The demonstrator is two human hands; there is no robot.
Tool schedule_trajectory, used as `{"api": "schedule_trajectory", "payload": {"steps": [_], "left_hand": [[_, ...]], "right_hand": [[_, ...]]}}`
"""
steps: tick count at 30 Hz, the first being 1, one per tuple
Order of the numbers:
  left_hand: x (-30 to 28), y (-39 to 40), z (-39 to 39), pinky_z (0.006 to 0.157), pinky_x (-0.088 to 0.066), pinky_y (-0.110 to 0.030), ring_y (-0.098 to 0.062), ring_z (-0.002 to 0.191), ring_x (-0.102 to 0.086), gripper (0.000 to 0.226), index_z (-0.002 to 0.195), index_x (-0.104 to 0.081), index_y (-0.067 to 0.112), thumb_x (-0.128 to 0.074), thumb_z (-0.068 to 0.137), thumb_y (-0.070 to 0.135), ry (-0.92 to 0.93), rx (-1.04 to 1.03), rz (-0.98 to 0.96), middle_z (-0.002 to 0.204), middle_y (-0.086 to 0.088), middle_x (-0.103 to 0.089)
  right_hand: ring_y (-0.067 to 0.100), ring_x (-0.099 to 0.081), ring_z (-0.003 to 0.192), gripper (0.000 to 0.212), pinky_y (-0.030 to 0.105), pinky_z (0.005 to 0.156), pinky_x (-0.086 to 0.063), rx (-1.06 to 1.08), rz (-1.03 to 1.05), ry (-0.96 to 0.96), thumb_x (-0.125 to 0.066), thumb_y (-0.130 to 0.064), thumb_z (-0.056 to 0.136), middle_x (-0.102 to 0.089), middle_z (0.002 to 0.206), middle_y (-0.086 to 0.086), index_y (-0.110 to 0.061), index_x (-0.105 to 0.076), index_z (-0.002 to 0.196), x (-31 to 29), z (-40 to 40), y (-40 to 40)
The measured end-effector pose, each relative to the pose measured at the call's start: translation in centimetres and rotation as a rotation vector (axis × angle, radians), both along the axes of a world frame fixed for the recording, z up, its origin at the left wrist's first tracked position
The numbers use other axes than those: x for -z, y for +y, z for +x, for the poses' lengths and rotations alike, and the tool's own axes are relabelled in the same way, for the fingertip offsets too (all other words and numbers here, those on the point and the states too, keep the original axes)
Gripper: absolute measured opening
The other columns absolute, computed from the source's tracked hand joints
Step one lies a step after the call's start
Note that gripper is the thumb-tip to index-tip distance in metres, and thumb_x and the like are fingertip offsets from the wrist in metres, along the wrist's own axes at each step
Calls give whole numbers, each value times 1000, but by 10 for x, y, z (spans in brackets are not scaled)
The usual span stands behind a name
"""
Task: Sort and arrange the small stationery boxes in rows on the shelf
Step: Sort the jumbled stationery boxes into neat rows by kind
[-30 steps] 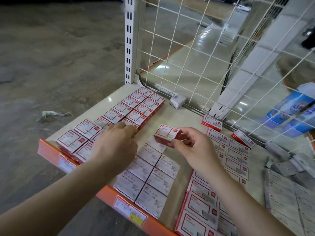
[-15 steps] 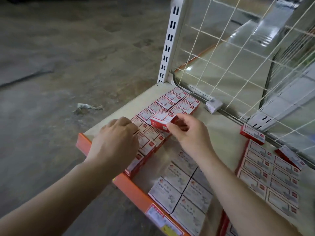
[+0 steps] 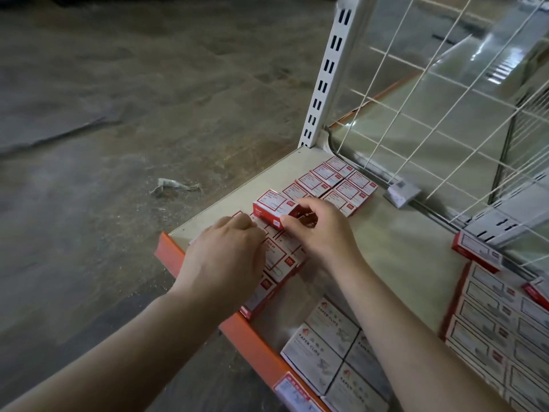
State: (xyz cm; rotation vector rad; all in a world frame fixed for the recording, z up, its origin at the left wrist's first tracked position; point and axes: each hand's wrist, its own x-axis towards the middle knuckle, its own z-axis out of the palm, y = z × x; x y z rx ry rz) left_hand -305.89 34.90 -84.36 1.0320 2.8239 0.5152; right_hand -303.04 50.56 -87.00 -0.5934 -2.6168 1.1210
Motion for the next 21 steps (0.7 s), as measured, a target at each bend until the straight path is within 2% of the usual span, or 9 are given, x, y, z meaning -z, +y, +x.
{"api": "schedule_trajectory", "payload": {"steps": [3,6,10,14,16,21], "left_hand": [[2,-1,0,89,-46,-32,-11,114,-45,35,117,-59,25,-34,96,36,-9,-3,3,122,10,-52],[2,-3,2,84,-49,-34,-13,110,-50,33,114,-62,23,-38,95,34,-14,-4,76,119,8,-56],[5,-4,2,82,-49,-32,-14,109,-52,29,116,-62,28,-43,94,31,-14,12,135,118,11,-57],[11,-5,1,59,-54,-37,-24,85,-63,13,88,-73,19,-60,85,20,48,27,200,93,2,-66],[14,-6,-1,50,-54,-37,-24,75,-64,20,80,-73,18,-55,83,25,77,39,207,84,3,-67],[14,-5,0,44,-53,-36,-24,68,-64,19,76,-74,19,-56,73,25,99,48,245,78,3,-67]], "right_hand": [[11,-51,109,42,24,95,-41,-2,6,-39,-63,-29,85,-56,112,-1,-9,-59,121,1,1,2],[11,-48,121,37,25,102,-37,-18,-32,-18,-57,-24,90,-57,128,1,-12,-57,126,0,0,2],[9,-49,121,34,26,104,-38,-41,-64,-7,-57,-19,91,-58,127,-1,-15,-59,125,1,-2,0],[12,-53,116,34,30,103,-41,-67,-71,-11,-60,-18,89,-60,123,1,-15,-61,123,4,-4,-1],[12,-54,114,33,30,102,-41,-68,-79,-8,-61,-18,88,-61,122,2,-16,-62,121,5,-5,-1],[12,-55,114,32,33,102,-42,-68,-103,7,-63,-18,87,-62,120,2,-17,-64,118,8,-5,-2]]}}
